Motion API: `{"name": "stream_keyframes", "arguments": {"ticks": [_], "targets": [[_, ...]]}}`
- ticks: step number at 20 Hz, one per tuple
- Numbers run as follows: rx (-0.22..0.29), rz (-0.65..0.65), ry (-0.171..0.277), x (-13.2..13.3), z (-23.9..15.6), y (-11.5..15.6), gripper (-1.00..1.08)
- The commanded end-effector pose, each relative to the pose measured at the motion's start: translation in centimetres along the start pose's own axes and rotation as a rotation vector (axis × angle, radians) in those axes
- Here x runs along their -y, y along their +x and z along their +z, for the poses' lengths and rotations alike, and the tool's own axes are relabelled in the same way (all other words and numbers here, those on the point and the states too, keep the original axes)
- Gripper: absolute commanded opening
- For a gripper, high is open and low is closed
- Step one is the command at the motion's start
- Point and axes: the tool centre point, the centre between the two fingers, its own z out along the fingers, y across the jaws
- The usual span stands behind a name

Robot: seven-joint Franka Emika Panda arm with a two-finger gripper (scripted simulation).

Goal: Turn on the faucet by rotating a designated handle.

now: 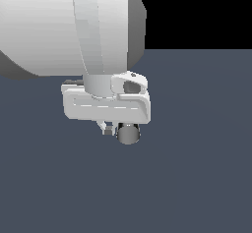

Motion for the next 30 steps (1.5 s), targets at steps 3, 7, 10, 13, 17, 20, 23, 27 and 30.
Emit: {"name": "stream_keyframes", "arguments": {"ticks": [3,7,10,13,17,20,23,27,30], "targets": [[0.002,0.031,-0.002,-3.5,0.1,0.3,-1.00],[0.002,0.031,-0.002,-5.4,0.1,0.4,-1.00],[0.002,0.031,-0.002,-6.9,0.1,0.4,-1.00],[0.002,0.031,-0.002,-8.3,0.1,0.5,-1.00],[0.002,0.031,-0.002,-10.3,0.1,0.6,-1.00],[0.002,0.031,-0.002,-11.7,0.1,0.7,-1.00],[-0.010,0.007,-0.002,-10.5,-0.4,1.3,-1.00],[-0.009,0.009,-0.002,-11.7,-0.4,2.5,-1.00],[-0.008,0.011,-0.002,-12.6,-0.3,3.4,-1.00]]}}
